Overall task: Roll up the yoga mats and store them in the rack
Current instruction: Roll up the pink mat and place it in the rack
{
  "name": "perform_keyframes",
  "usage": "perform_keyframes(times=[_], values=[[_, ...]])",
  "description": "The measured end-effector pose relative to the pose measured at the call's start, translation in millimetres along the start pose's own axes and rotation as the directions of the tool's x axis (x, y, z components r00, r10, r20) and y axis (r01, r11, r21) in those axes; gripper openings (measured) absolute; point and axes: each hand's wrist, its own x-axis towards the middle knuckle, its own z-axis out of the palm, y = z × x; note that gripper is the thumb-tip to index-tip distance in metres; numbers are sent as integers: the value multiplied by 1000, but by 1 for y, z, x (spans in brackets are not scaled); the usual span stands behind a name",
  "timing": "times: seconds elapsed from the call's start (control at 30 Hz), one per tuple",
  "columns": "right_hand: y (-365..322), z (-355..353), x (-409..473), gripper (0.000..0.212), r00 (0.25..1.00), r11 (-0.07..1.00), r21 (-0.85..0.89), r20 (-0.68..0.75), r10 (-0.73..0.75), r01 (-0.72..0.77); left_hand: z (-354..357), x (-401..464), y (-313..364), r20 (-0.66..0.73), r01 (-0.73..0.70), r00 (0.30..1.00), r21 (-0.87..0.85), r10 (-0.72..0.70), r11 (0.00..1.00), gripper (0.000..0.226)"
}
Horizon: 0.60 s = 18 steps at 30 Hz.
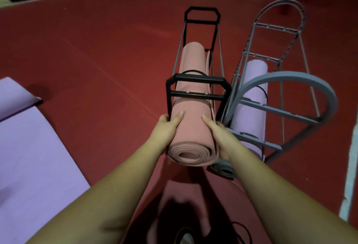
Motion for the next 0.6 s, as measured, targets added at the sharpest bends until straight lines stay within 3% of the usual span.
perform_keyframes(times=[0.07, 0.13, 0.2, 0.33, 0.47, 0.6], values=[[13, -6, -12, 88, 988, 988, -69, 64, 142, -137, 0, -12, -4, -14, 80, 997, -26, -80, 996, 80], [18, -6, -19, 88, 979, 974, -175, 119, 168, -146, 2, -32, -7, 57, 175, 984, -105, -170, 979, 69], [17, 1, -22, 88, 986, 977, -177, 95, 135, -116, 9, -43, -11, 92, 214, 976, -201, -199, 956, 65], [7, 9, -19, 56, 1000, 992, -122, -5, 21, -22, 18, -37, -5, 8, 152, 988, -309, -157, 939, 68], [-10, 6, -3, 68, 999, 986, -164, -31, -19, 13, 24, -14, 5, 33, 155, 988, -359, -153, 920, 71], [-26, 9, 13, 63, 996, 987, -155, -62, -60, 50, 27, 16, 8, 21, 126, 992, -389, -128, 912, 71]])
